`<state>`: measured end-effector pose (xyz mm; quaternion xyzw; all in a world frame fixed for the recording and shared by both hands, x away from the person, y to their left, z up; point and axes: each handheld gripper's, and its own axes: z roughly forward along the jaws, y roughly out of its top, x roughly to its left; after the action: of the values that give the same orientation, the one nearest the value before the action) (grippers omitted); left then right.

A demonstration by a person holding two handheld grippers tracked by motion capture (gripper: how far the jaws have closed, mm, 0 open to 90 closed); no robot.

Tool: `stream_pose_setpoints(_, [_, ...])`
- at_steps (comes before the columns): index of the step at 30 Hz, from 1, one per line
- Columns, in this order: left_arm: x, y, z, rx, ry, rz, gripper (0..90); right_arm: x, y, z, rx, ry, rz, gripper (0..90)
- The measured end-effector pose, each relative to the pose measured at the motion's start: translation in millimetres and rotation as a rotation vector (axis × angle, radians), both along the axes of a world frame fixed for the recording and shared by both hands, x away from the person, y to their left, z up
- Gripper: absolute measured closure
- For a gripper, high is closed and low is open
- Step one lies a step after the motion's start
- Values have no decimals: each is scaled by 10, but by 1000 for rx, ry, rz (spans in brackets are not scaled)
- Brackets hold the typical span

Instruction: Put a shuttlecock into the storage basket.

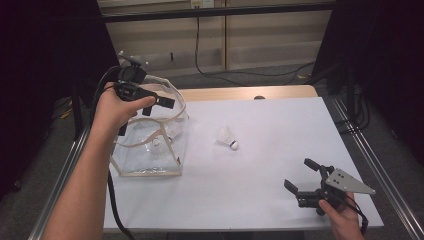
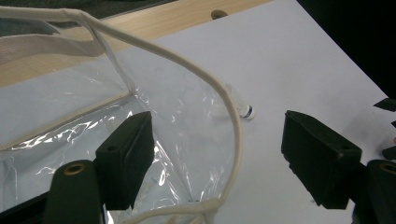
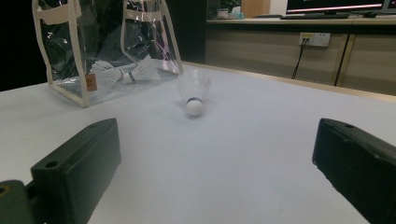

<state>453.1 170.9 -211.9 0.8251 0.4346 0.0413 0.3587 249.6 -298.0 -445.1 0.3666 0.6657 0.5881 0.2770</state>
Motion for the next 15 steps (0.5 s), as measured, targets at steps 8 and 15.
stream_pose_setpoints(8, [-23, -84, -12, 12, 7, -38, 229, 2, -1, -1, -2, -1, 0, 7])
stream_pose_setpoints(15, [-54, -148, -10, 15, 8, -63, 216, 2, -4, -1, -2, -1, 0, 7])
